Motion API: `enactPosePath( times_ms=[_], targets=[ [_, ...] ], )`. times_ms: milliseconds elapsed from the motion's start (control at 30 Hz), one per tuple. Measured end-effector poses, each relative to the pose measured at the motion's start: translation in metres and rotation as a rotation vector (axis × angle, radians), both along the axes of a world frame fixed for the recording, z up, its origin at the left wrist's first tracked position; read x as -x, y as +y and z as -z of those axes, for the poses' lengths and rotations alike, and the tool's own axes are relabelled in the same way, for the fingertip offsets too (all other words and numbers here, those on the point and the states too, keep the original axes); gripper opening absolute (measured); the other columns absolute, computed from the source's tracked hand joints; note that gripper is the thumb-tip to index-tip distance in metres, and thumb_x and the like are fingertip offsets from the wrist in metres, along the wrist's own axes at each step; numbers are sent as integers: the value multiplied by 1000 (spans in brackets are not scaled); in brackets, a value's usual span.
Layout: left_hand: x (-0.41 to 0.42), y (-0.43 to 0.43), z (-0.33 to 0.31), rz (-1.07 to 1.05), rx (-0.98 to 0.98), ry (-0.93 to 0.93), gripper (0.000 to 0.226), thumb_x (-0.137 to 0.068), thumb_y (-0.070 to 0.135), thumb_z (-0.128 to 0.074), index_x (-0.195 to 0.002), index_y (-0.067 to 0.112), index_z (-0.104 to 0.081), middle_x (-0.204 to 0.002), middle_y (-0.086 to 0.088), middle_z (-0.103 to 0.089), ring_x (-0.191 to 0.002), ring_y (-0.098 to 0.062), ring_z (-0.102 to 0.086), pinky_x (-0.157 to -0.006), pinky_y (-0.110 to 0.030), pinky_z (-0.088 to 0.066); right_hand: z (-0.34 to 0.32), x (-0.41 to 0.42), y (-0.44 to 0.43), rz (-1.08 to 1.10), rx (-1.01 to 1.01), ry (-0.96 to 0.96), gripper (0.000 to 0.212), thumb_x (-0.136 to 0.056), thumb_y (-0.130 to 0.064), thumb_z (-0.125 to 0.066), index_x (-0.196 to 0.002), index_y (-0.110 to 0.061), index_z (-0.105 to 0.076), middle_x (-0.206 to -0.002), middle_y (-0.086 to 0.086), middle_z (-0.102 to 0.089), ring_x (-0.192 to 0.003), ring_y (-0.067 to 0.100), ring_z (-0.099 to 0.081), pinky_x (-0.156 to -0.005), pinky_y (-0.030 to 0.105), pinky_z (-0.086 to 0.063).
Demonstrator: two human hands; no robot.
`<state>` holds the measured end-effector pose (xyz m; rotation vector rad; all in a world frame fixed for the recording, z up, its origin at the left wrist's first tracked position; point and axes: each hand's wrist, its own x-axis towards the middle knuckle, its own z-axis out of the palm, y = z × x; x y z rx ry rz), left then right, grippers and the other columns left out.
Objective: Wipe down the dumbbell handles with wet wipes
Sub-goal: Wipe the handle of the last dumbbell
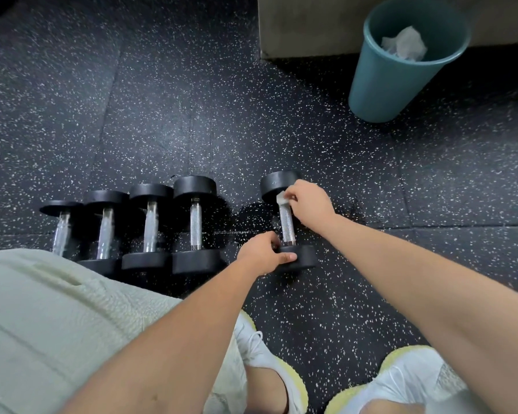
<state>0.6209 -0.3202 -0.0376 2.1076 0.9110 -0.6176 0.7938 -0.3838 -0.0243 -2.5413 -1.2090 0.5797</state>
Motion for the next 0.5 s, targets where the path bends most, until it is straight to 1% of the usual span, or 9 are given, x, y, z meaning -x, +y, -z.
enactPosePath(
  times_ms=[67,167,267,333,367,433,500],
  targets=[
    [1,0,1,-4,3,-3,51,-81,65,-76,-116,31,-61,-106,8,-64,-95,-18,-62,-78,-33,-48,8,7,3,40,-11,-14,21,-96,-16,-58,-105,-24,-75,-105,3,-63,-95,30,-63,-83,41,-51],
    [2,2,2,-17,20,-7,48,-81,62,-77,-114,31,-61,-109,7,-65,-99,-18,-62,-81,-33,-49,16,19,-3,59,-43,9,19,-93,-10,-57,-93,-23,-72,-99,4,-60,-88,31,-62,-76,42,-50],
    [1,4,2,-10,46,-9,43,-82,60,-78,-109,33,-58,-109,6,-65,-98,-18,-62,-80,-33,-49,13,22,-11,-61,48,18,22,-87,-5,-57,-92,-21,-71,-100,4,-62,-87,30,-64,-76,41,-54],
    [2,4,1,-10,50,-6,43,-82,60,-79,-107,32,-57,-109,5,-65,-97,-19,-62,-82,-34,-50,9,22,-13,-153,112,53,22,-86,-6,-58,-95,-21,-72,-103,5,-65,-88,30,-65,-76,39,-55],
    [1,5,0,-11,46,-4,42,-82,59,-79,-106,32,-58,-109,5,-65,-97,-19,-62,-82,-34,-51,8,20,-12,-161,108,52,21,-87,-8,-58,-96,-20,-73,-104,5,-65,-88,30,-65,-76,38,-54],
    [1,6,0,-11,35,4,42,-82,58,-80,-105,30,-60,-107,5,-64,-97,-20,-62,-83,-35,-51,8,16,-5,-111,44,4,20,-90,-12,-56,-97,-19,-73,-103,4,-62,-86,29,-63,-75,38,-52],
    [3,7,1,-8,28,9,41,-82,58,-80,-104,29,-60,-106,6,-64,-97,-20,-63,-81,-35,-51,11,12,2,-46,-7,-39,21,-92,-12,-53,-97,-18,-72,-98,3,-57,-84,29,-62,-72,38,-50]
  ],
)
